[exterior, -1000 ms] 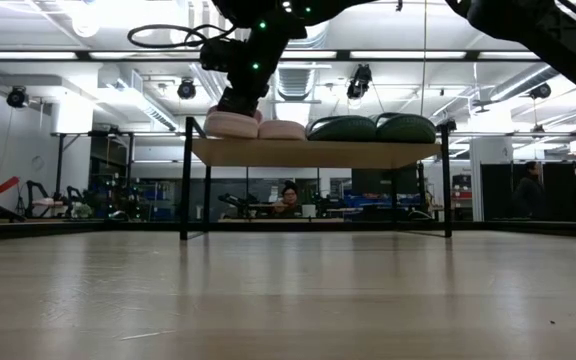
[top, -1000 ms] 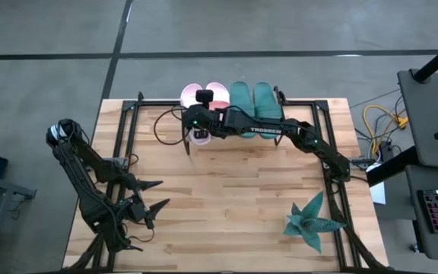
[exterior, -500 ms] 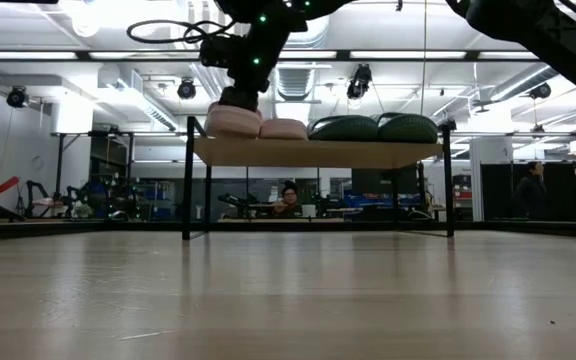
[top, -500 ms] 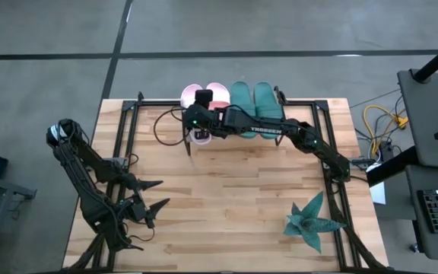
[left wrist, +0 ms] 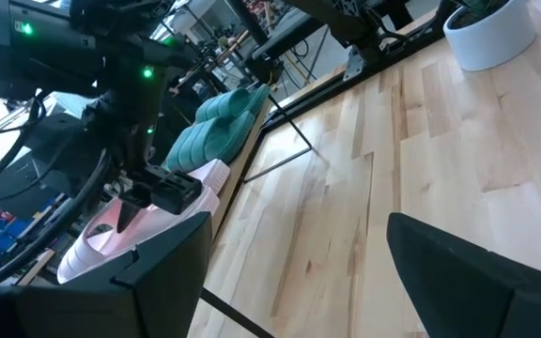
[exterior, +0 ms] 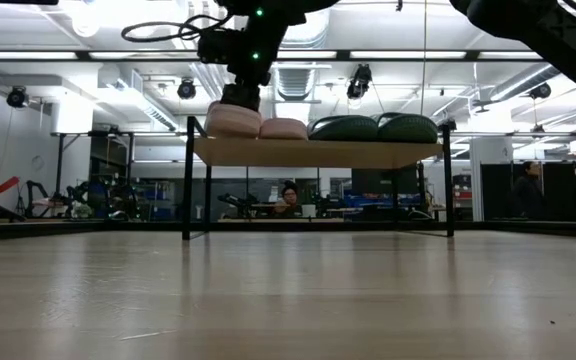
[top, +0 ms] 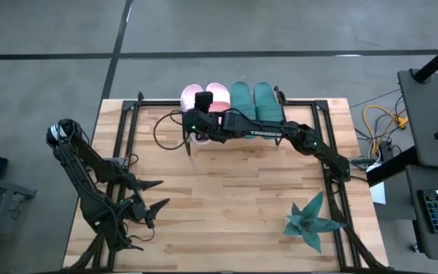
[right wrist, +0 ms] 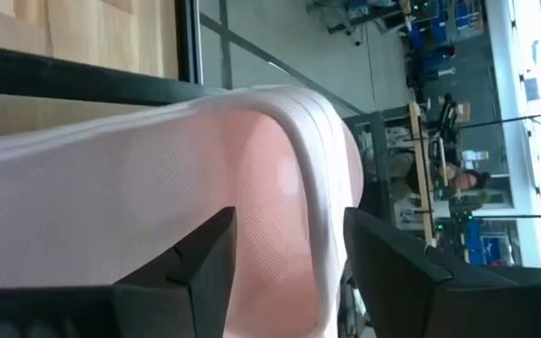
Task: Pick and place slides into the shelf
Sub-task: Adjust the left pink slipper on the shelf
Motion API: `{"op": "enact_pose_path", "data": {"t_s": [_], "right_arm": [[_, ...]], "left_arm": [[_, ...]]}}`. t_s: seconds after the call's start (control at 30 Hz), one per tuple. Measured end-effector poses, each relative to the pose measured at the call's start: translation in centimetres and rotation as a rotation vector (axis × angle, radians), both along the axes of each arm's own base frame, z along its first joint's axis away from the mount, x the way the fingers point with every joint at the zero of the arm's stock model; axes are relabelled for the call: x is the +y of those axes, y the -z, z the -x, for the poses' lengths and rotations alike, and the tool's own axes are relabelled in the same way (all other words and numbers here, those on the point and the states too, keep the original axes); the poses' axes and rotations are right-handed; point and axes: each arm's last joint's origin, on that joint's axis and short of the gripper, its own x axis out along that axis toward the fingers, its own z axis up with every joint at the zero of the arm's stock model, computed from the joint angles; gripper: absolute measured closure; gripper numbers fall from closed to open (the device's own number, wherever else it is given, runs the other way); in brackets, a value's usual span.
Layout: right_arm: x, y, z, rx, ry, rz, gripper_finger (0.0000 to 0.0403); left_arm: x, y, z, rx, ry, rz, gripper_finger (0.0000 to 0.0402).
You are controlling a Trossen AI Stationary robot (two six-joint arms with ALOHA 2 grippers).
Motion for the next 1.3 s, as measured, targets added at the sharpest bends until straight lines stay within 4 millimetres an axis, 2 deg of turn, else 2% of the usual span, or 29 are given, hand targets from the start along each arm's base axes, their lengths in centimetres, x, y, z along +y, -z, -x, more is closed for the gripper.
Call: {"op": "enact_pose_path", "data": {"t_s": [0.17, 0.27, 0.4, 0.47, 0.57, 0.73, 0.8, 0.87, 1.0, 1.1, 1.2, 1.3], "right_arm": [[1.5, 0.0, -0.2, 0.001, -0.028, 0.005, 0.0216], [2.5, -0.3, -0.2, 0.027, -0.015, 0.065, 0.0216], [4.1, -1.4, 0.0, 0.07, 0.04, 0.211, 0.0223], [4.9, -2.4, 0.3, 0.044, 0.044, 0.223, 0.0229], [6.0, -4.2, 1.6, -0.032, -0.044, 0.089, 0.0241], [7.2, -7.3, 4.8, -0.142, -0.284, -0.397, 0.0261], [7.8, -7.9, 5.7, -0.128, -0.339, -0.452, 0.0269], [8.6, -7.7, 6.2, -0.089, -0.379, -0.438, 0.0273], [10.5, -5.3, 6.4, -0.002, -0.421, -0.407, 0.0277], [12.4, -3.2, 6.4, -0.03, -0.411, -0.251, 0.0278], [14.5, -1.0, 6.9, -0.073, -0.475, -0.074, 0.0278], [15.1, 1.0, 8.0, -0.131, -0.537, -0.021, 0.0278]], "left_arm": [[0.0, 0.0, 0.0, 0.0, 0.0, 0.0, 0.0098], [0.0, 0.1, 0.0, 0.001, 0.0, -0.001, 0.0098], [0.0, -0.1, 0.0, 0.0, 0.001, -0.001, 0.0098], [0.0, -0.2, 0.0, -0.003, 0.002, -0.02, 0.0098], [0.1, -0.3, 0.1, -0.007, 0.001, -0.025, 0.0098], [0.2, -0.1, 0.2, 0.034, 0.016, -0.021, 0.0098], [0.3, -0.1, 0.3, 0.048, 0.018, -0.042, 0.0098], [0.4, 0.1, 0.4, 0.054, 0.018, -0.051, 0.0098], [0.5, 0.2, 0.5, 0.056, 0.018, -0.054, 0.0098], [0.6, 0.2, 0.5, 0.054, 0.018, -0.051, 0.0098], [0.6, 0.2, 0.5, 0.067, 0.021, -0.032, 0.0098], [0.6, 0.3, 0.5, 0.079, 0.024, -0.023, 0.0098]]}}
